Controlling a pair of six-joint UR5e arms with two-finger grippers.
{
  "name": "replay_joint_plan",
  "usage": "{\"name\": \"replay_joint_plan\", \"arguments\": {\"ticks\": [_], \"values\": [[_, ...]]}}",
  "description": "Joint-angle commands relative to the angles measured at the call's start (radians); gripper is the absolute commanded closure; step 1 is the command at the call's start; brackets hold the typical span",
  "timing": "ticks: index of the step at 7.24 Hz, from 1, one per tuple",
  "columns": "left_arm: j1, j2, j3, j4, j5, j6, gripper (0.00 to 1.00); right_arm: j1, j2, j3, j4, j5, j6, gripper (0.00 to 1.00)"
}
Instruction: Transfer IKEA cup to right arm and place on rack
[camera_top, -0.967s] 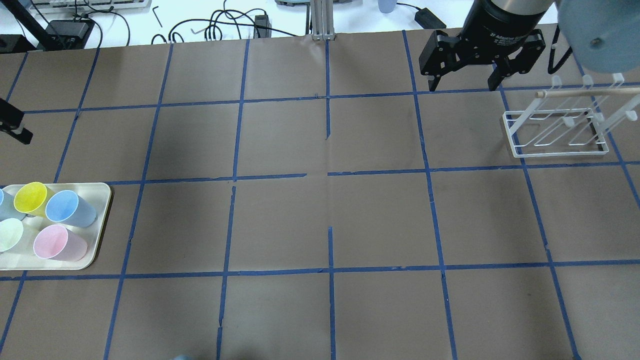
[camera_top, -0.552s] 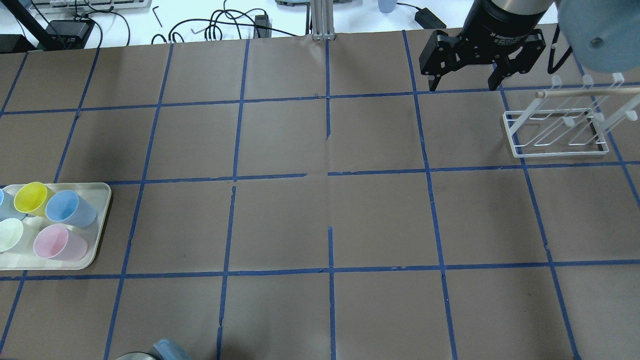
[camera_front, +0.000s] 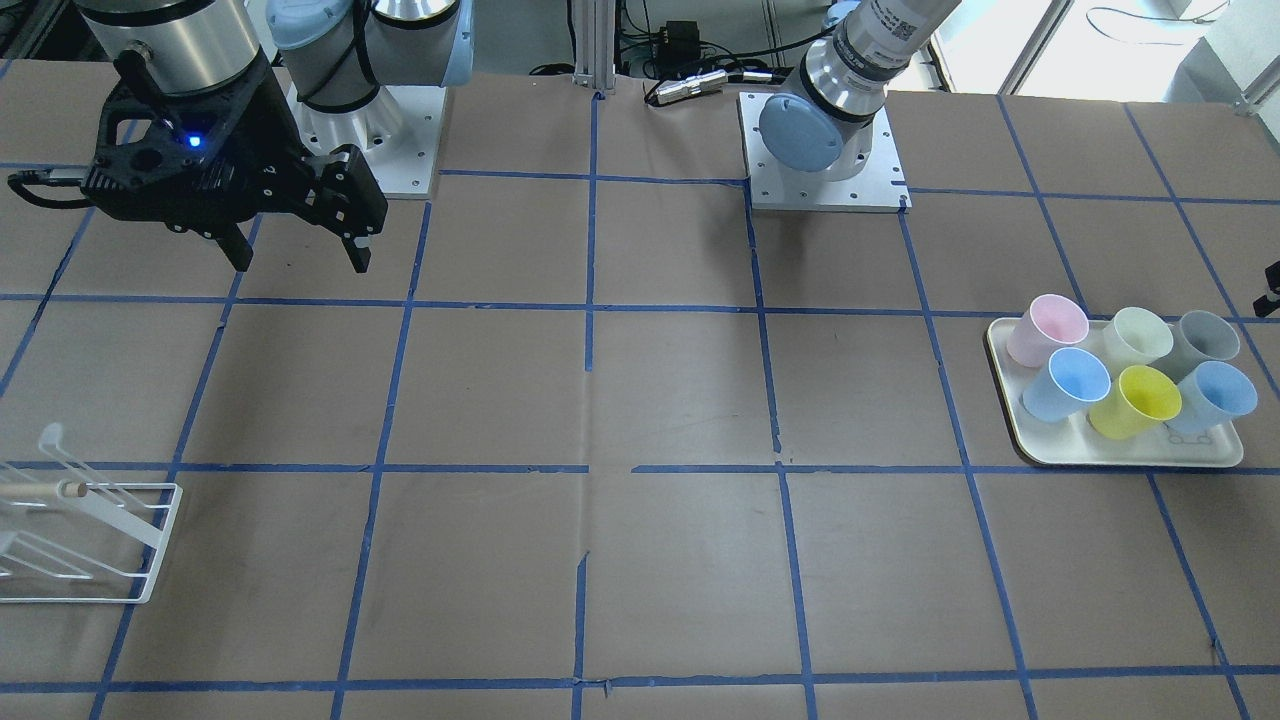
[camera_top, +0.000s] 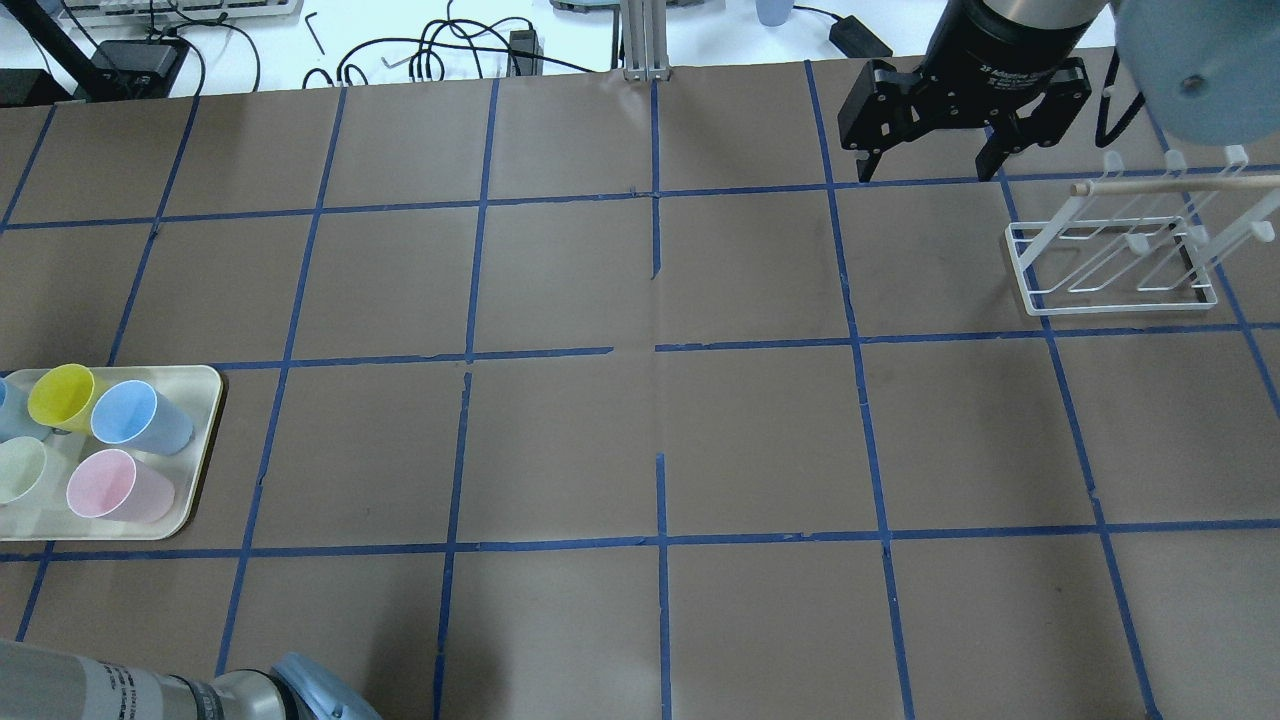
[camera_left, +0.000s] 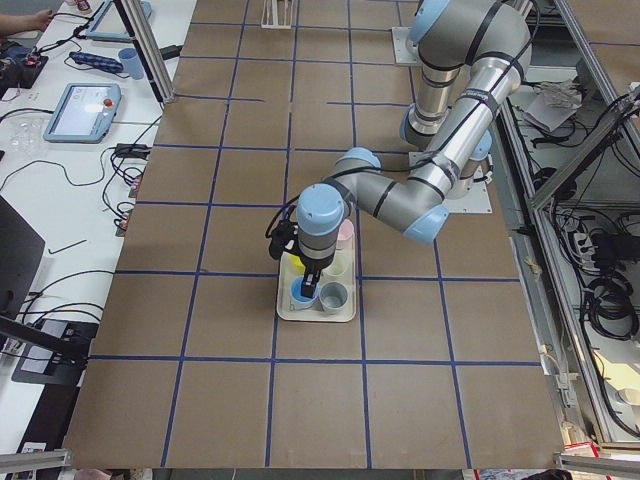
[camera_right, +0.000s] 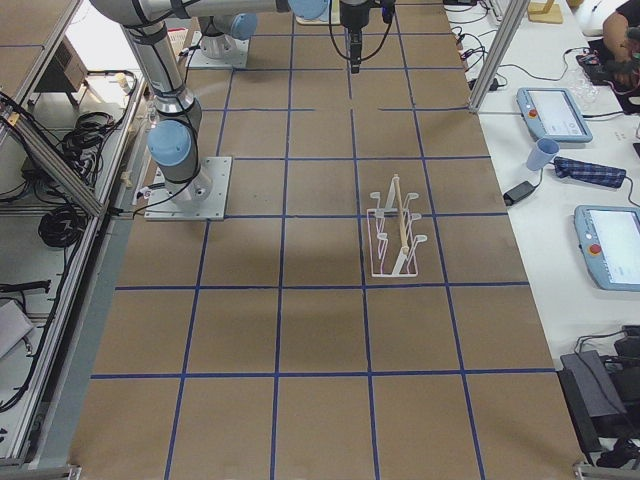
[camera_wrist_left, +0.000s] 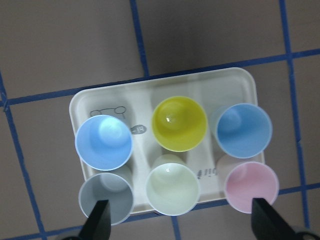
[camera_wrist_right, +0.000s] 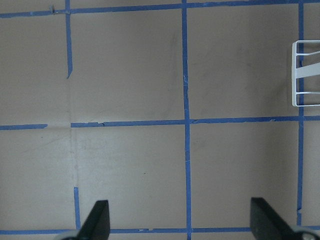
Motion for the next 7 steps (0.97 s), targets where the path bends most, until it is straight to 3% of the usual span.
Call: {"name": "replay_joint_plan", "arguments": {"ticks": [1,7], "values": [[0.059,-0.103,0.004,0.095,-0.001,0.105,0.0,0.0,0.001,0.0,0.0,0.002,0.0,0.0],[0.049,-0.171,-0.004,0.094,-0.004,0.085,0.02,0.0,0.001,-0.002,0.0,0.002,0.0,0.0]]}}
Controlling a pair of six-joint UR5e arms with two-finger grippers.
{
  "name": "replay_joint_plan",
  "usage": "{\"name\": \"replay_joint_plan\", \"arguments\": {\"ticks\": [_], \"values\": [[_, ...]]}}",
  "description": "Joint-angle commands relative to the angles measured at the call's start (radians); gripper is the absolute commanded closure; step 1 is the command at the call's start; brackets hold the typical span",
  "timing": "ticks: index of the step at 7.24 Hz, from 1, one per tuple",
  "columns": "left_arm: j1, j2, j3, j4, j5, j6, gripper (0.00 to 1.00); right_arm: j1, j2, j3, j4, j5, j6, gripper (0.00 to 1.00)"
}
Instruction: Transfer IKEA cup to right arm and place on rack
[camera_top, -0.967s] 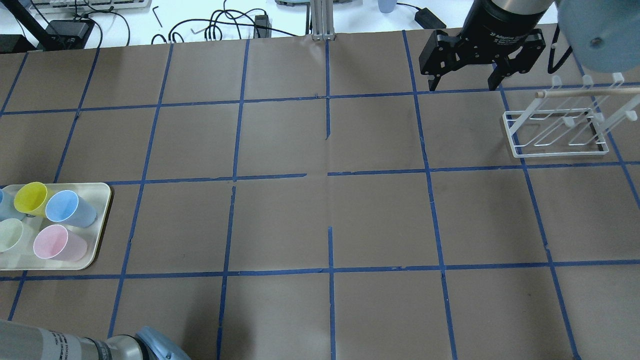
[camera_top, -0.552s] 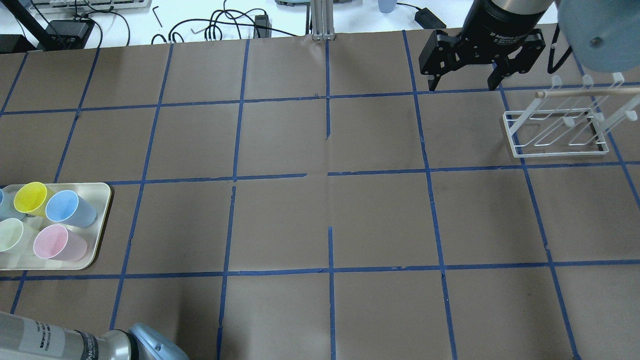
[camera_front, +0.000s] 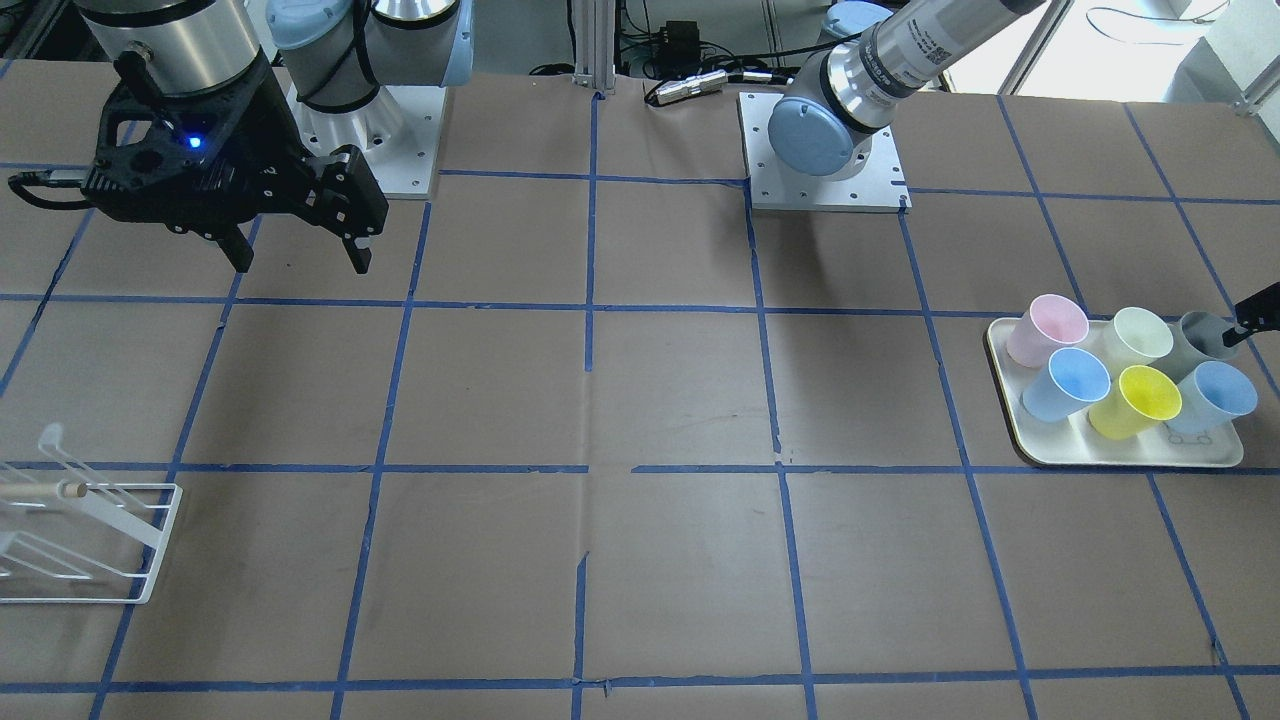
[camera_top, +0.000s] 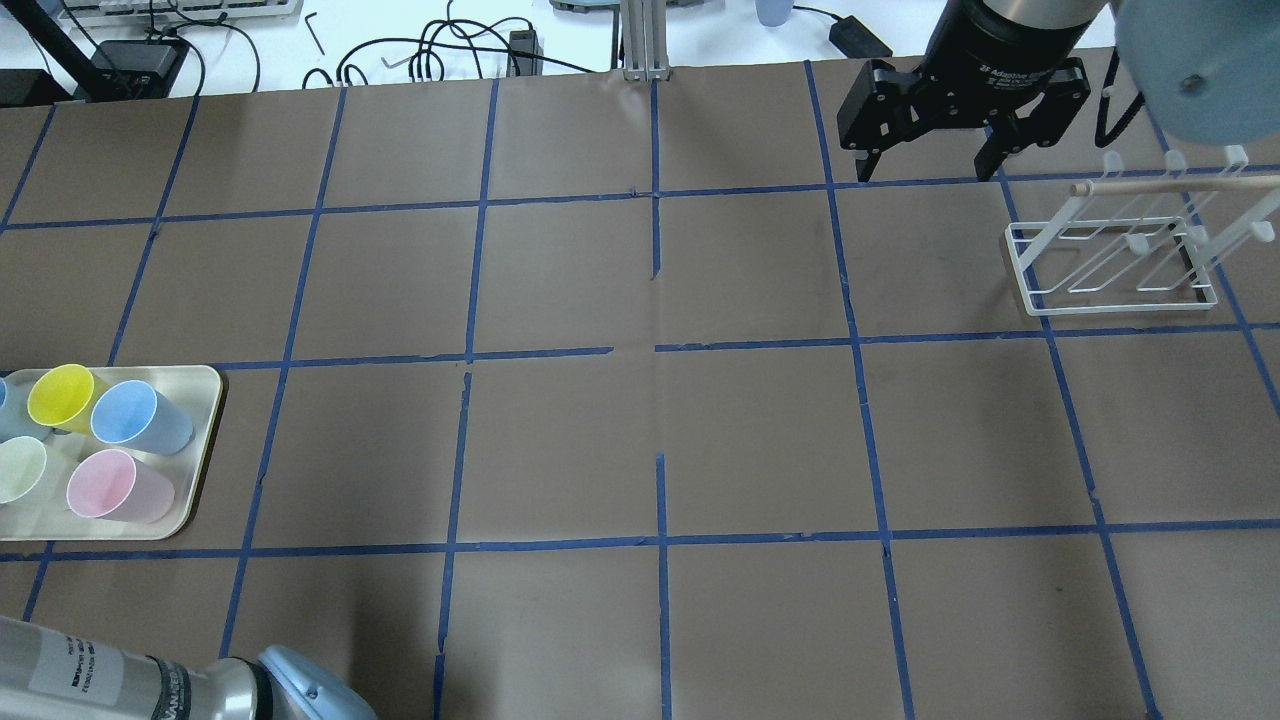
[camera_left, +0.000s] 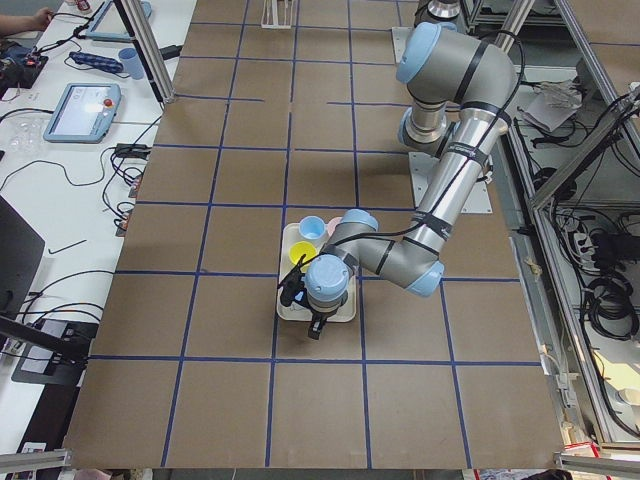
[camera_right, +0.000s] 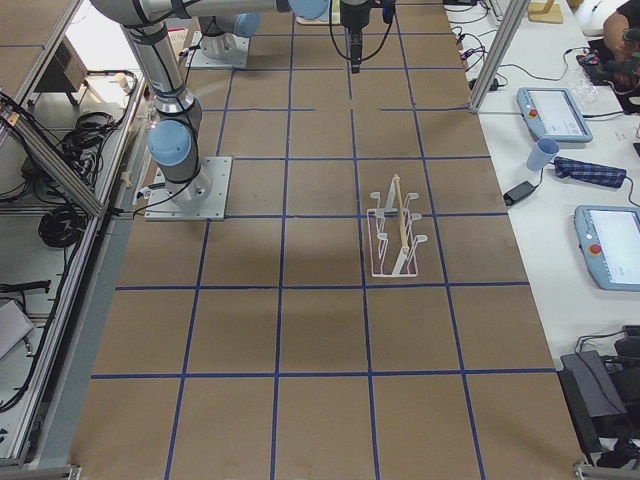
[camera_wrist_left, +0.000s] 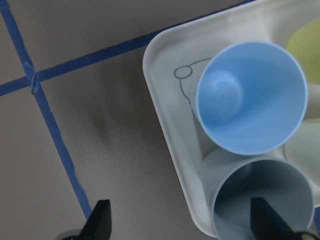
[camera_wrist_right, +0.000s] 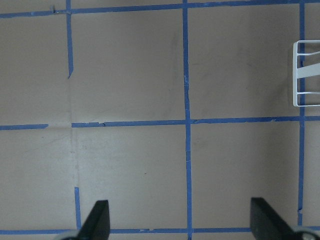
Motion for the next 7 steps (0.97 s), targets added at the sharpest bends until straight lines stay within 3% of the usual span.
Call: {"name": "replay_joint_plan", "arguments": {"ticks": [1,2,5,7], "values": [[-0.004,-0.028,-0.001,0.001,0.01,-0.007,0.03,0.0,0.0,-0.001,0.0,0.0,0.0,0.0],[-0.004,-0.033,-0.002,-0.01,0.014,-0.032,0.1,0.0,-0.002,0.001,0.0,0.0,0.0,0.0],[-0.004,-0.033,-0.004,-0.023,0.019,-0.066,0.1,0.0,-0.002,0.001,-0.002,0.002,0.0,0.0],[-0.006,-0.042,-0.004,-0.024,0.02,-0.08,0.28,0.0,-0.002,0.001,0.0,0.002,0.0,0.0]]}}
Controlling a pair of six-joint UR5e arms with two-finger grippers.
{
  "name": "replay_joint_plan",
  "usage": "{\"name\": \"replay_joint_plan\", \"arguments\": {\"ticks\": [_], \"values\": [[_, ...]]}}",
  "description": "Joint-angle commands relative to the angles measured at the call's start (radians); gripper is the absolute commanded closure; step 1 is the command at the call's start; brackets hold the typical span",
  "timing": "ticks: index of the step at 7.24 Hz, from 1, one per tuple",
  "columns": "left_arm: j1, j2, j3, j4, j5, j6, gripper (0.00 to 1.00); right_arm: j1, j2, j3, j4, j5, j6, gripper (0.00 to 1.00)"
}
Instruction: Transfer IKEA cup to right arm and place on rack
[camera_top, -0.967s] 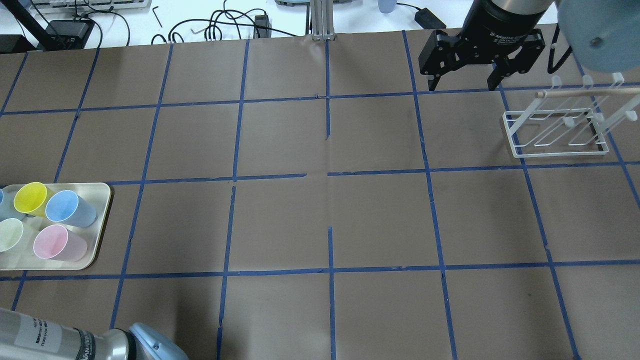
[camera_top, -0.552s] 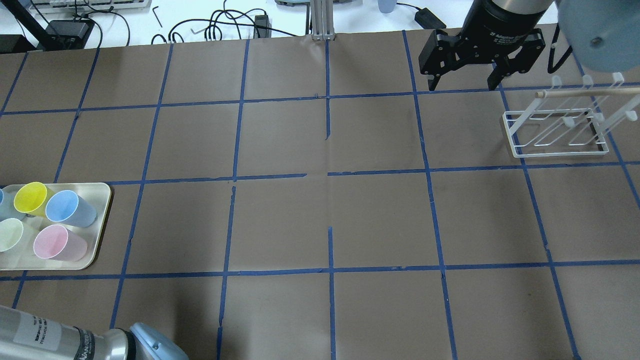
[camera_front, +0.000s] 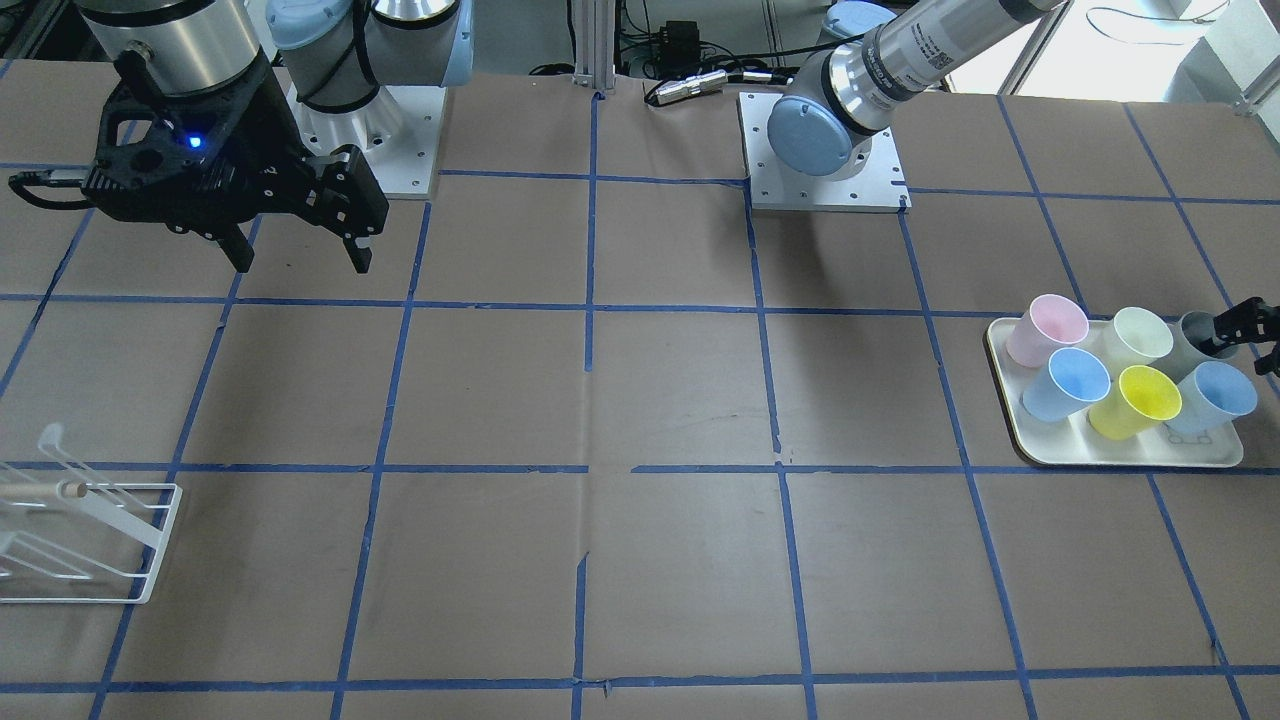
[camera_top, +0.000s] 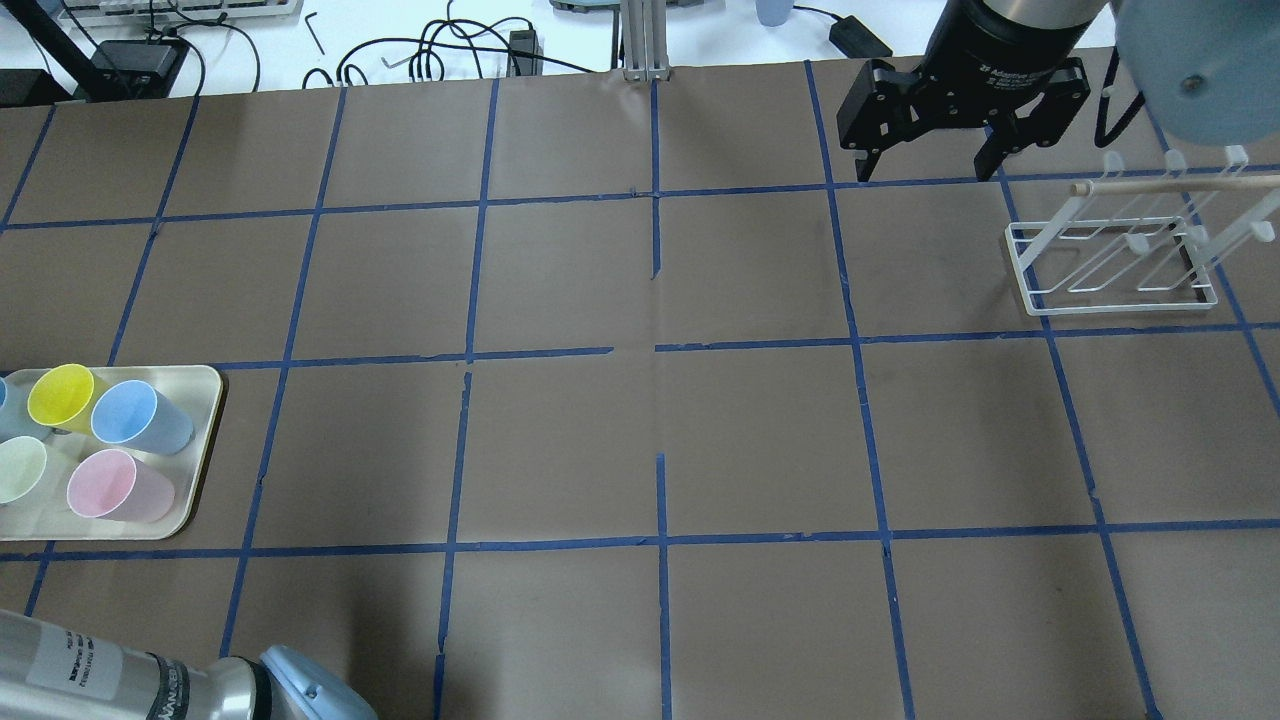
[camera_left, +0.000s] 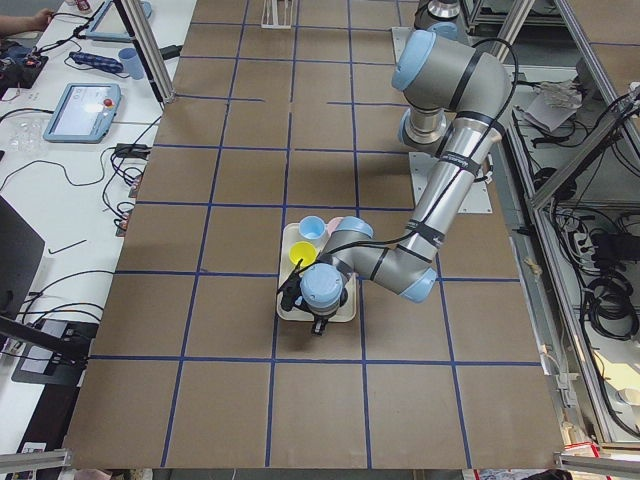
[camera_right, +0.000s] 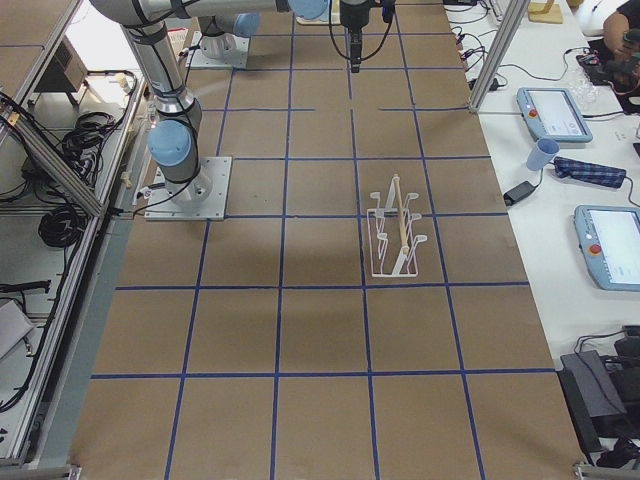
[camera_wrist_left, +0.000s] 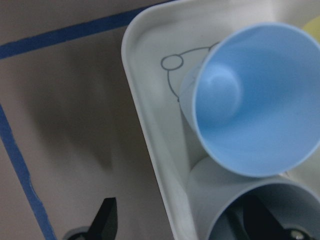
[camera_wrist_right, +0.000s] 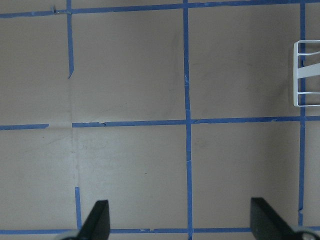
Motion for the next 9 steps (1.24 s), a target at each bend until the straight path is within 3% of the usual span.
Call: {"name": "replay_joint_plan", "arguments": {"ticks": [1,2,7,9], "values": [[0.001,-0.002,-0.002,-0.003,0.003,-0.007,0.38,0.0,-0.001,0.0,0.0,0.002,0.0,0.0],[0.0,0.006,-0.003,-0.01,0.006,-0.007,0.46,0.0,-0.001,0.0,0.0,0.002,0.0,0.0],[-0.008,0.019,0.0,-0.049,0.007,-0.007,0.56,-0.002,0.003,-0.003,-0.001,0.005,0.0,0.0],[-0.008,0.019,0.001,-0.047,0.007,-0.004,0.82,-0.002,0.001,-0.002,-0.001,0.005,0.0,0.0]]}}
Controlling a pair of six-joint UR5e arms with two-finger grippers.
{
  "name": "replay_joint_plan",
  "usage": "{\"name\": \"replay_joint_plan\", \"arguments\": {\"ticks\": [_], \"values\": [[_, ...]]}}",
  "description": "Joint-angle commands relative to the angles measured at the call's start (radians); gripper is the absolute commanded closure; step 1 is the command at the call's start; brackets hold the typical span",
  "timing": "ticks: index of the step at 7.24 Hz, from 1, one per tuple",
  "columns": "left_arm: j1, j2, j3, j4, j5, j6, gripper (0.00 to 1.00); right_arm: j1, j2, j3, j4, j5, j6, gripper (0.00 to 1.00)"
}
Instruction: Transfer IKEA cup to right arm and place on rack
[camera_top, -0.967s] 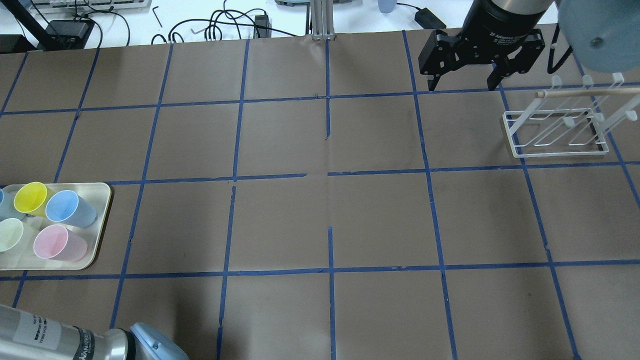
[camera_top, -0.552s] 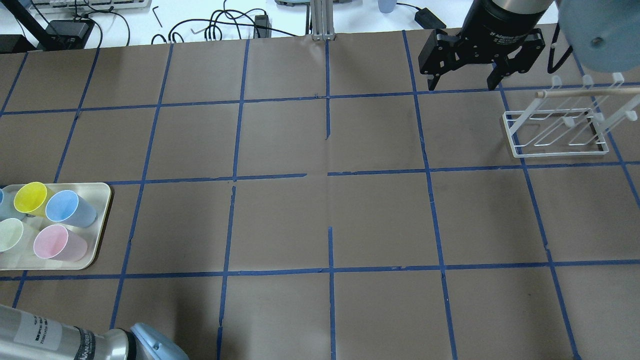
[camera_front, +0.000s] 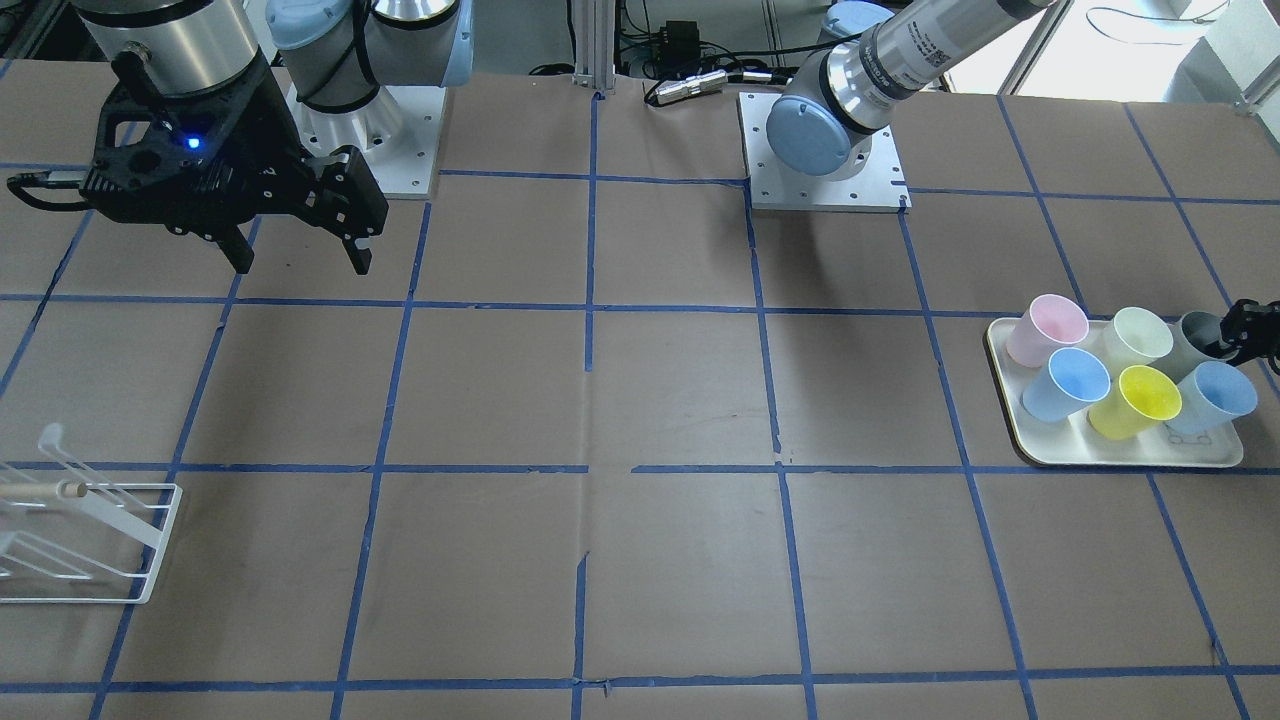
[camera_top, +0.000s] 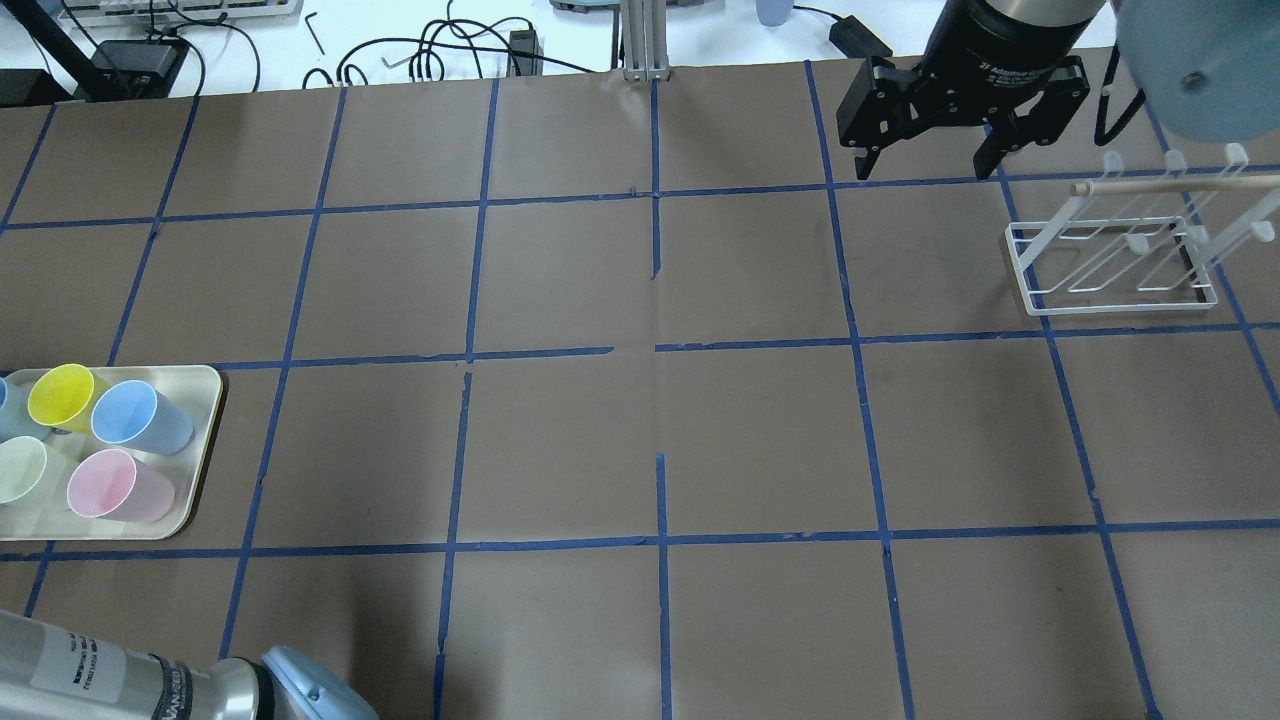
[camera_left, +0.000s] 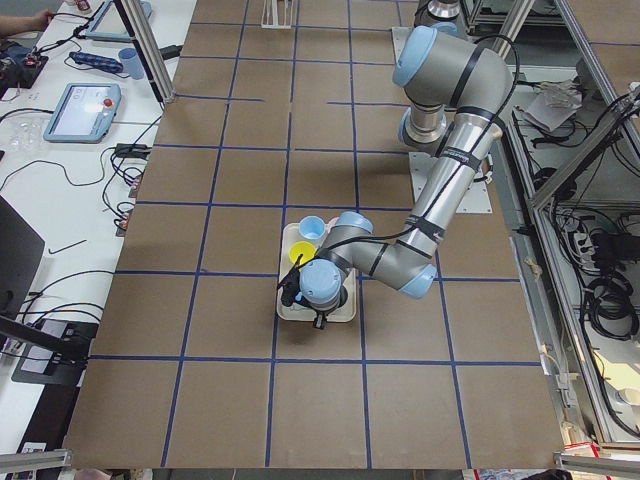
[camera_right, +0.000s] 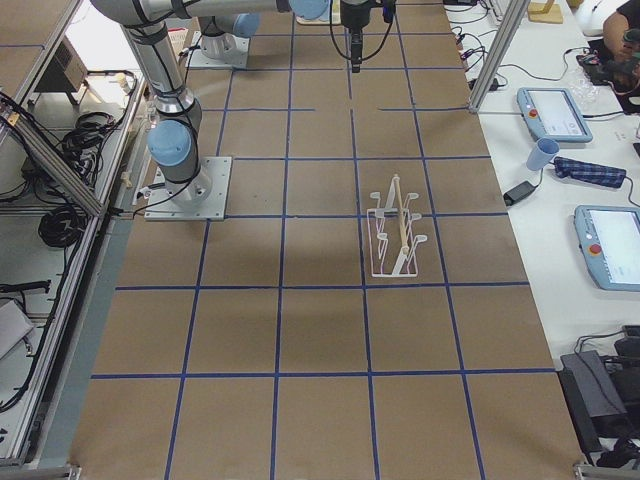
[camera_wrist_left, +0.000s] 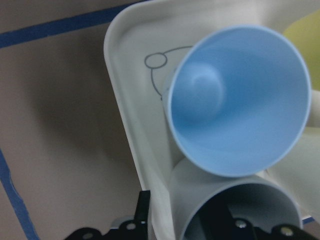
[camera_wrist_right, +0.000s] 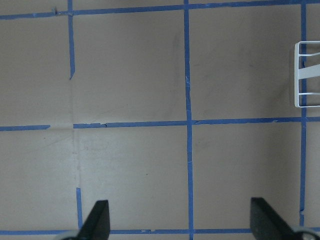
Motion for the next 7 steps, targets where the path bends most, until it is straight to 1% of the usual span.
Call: {"name": "replay_joint_plan", "arguments": {"ticks": [1,4,5,7], "values": [[0.0,0.005,0.001,0.0,0.002,0.003,1.0,0.0,-0.001,0.001,0.0,-0.001,0.0,0.0],[0.0,0.016,0.027,-0.003,0.015,0.016,1.0,0.0,-0.003,0.001,0.0,-0.001,0.002,0.0],[0.0,0.029,0.026,-0.032,0.017,0.019,1.0,0.0,-0.001,0.001,0.0,-0.001,0.002,0.0],[0.001,0.045,0.007,-0.038,0.017,0.019,1.0,0.0,-0.003,0.001,0.0,-0.001,0.002,0.0]]}}
